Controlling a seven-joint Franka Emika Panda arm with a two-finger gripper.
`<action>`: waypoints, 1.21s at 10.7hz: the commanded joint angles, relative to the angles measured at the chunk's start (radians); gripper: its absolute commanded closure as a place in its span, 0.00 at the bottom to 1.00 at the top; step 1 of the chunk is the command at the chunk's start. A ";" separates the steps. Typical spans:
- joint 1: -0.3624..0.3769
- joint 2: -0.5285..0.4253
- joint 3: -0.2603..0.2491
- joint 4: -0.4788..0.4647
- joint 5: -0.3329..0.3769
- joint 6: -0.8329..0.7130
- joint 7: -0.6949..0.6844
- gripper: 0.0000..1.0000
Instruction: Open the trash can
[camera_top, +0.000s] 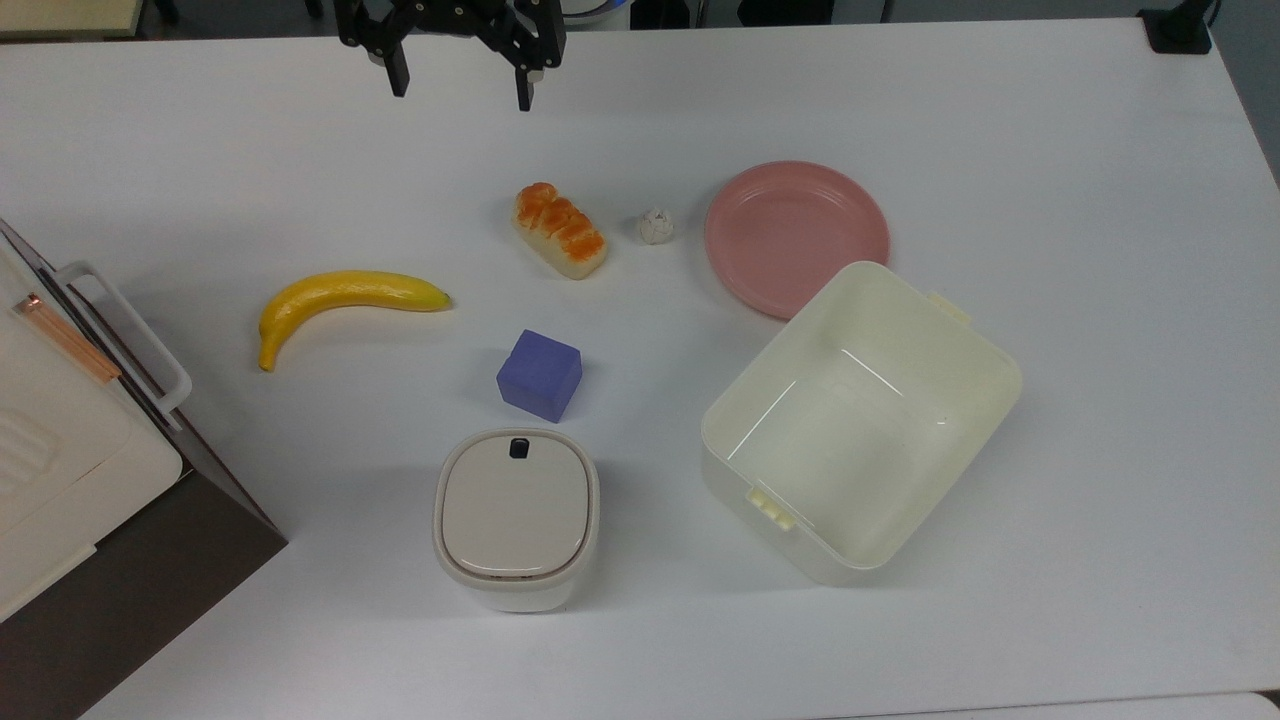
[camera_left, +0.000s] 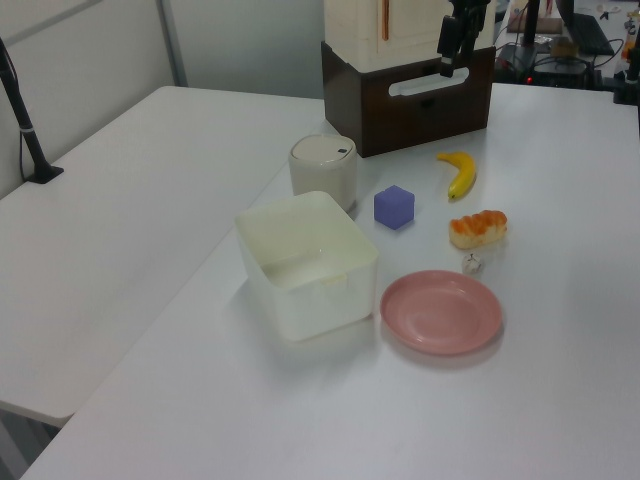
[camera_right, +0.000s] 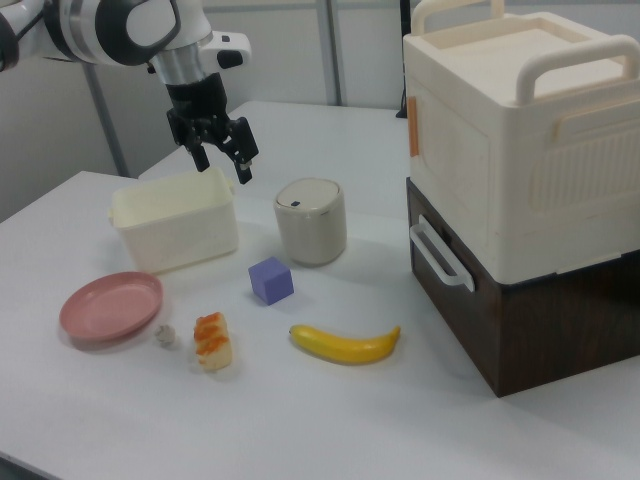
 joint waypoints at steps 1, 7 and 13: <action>0.019 -0.018 -0.011 -0.033 -0.020 0.033 -0.013 0.00; 0.021 -0.017 -0.010 -0.035 -0.027 0.035 -0.015 0.42; 0.042 0.167 0.056 -0.042 -0.374 0.503 0.473 1.00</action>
